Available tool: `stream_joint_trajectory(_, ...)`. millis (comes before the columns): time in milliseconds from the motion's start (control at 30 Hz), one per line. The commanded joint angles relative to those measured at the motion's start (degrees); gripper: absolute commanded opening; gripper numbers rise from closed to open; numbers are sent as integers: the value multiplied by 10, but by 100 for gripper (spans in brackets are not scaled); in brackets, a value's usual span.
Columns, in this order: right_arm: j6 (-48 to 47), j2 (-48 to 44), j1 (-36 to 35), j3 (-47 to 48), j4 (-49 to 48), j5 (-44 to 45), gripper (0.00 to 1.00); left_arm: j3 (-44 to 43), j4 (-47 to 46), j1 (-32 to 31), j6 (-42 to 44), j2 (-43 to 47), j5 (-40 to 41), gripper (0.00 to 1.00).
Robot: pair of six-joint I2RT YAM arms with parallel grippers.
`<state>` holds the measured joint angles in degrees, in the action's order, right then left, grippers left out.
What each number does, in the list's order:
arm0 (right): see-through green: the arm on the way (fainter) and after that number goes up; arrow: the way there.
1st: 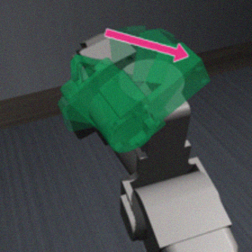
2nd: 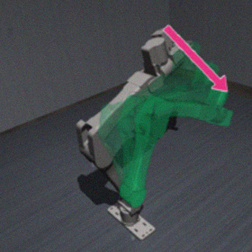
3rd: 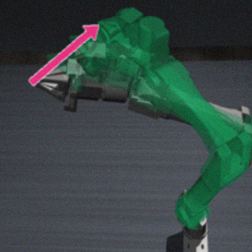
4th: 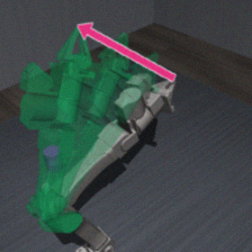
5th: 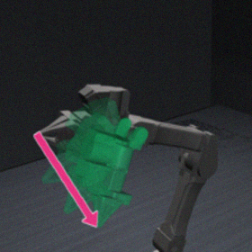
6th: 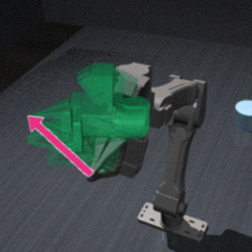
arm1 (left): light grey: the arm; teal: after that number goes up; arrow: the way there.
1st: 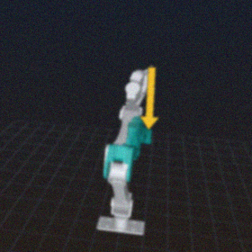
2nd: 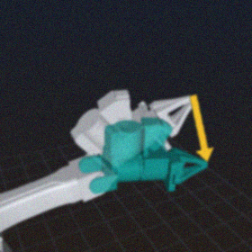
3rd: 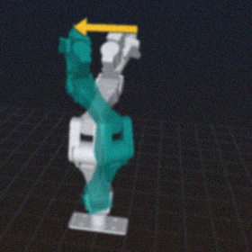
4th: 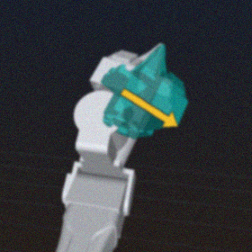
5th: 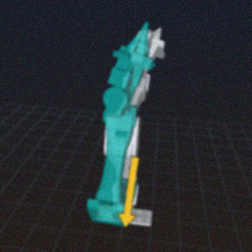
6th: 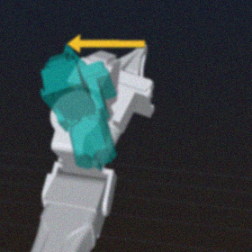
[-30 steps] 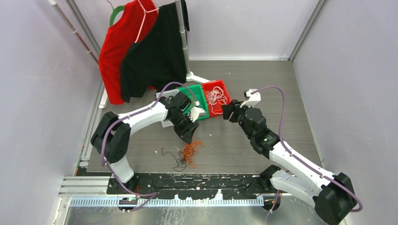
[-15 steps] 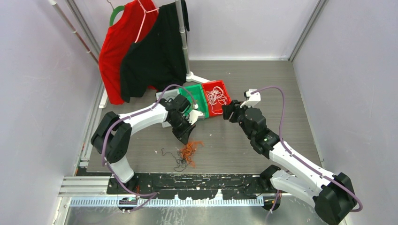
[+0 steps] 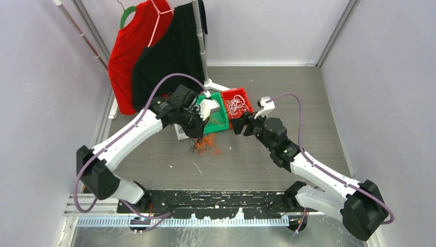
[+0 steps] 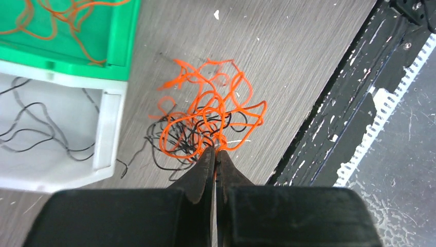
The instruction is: Untangle the cables
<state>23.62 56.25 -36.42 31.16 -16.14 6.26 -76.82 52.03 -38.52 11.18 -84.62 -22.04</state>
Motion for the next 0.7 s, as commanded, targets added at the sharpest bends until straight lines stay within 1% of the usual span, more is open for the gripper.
stream_joint_trajectory(0,-6,-2,-32,15,-77,-62,70,-32,62,-1,12,40,23,0)
stream_joint_trajectory(233,-68,6,-139,18,-100,-48,76,-47,65,-1,-9,63,29,0)
stream_joint_trajectory(433,-119,28,-224,19,-130,11,77,-51,64,-1,-35,64,23,0)
stream_joint_trajectory(533,-136,52,-248,19,-154,51,77,-49,61,-1,-52,66,7,0)
stream_joint_trajectory(667,-153,100,-255,25,-194,98,75,-50,57,-1,-78,69,-12,0)
